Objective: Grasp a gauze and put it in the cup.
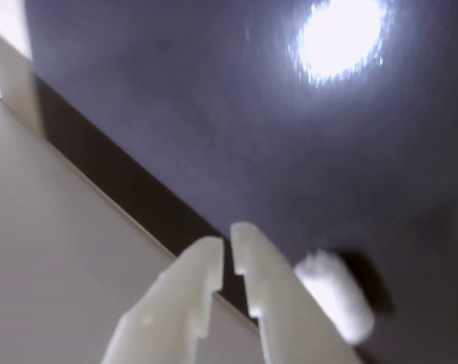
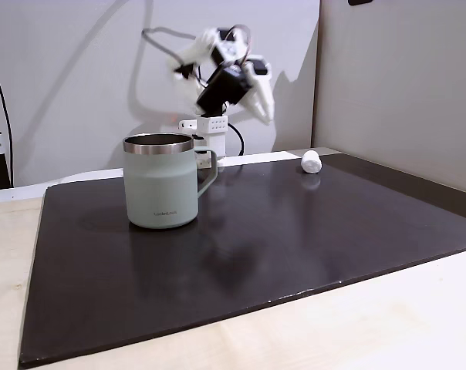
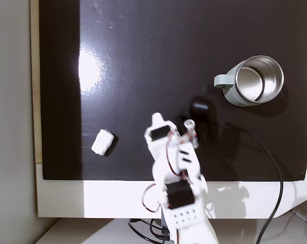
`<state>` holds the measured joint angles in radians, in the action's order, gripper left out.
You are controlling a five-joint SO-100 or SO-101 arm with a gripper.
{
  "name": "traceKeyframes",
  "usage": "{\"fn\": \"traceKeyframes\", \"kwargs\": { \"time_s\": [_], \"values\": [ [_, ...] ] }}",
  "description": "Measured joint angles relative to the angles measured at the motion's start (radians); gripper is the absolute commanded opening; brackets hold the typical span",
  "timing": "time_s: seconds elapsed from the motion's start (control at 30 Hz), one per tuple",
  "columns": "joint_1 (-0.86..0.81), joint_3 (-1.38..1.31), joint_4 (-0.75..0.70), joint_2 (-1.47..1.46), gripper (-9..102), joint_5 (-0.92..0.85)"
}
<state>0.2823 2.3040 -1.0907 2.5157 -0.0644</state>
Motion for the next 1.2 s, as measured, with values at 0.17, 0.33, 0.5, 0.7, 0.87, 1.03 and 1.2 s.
{"fn": "traceKeyframes", "kwargs": {
  "time_s": [0.17, 0.33, 0.5, 0.7, 0.87, 1.03, 1.2],
  "values": [
    [0.083, -0.321, -0.16, -0.325, 6, -0.005],
    [0.158, -0.522, -0.301, -0.565, 19, -0.037],
    [0.256, -0.578, -0.353, -0.673, 30, -0.098],
    [0.344, -0.594, -0.396, -0.822, 37, -0.149],
    [0.431, -0.594, -0.402, -0.937, 38, -0.195],
    [0.505, -0.594, -0.385, -1.022, 38, -0.198],
    [0.557, -0.603, -0.347, -1.094, 38, -0.192]
  ]
}}
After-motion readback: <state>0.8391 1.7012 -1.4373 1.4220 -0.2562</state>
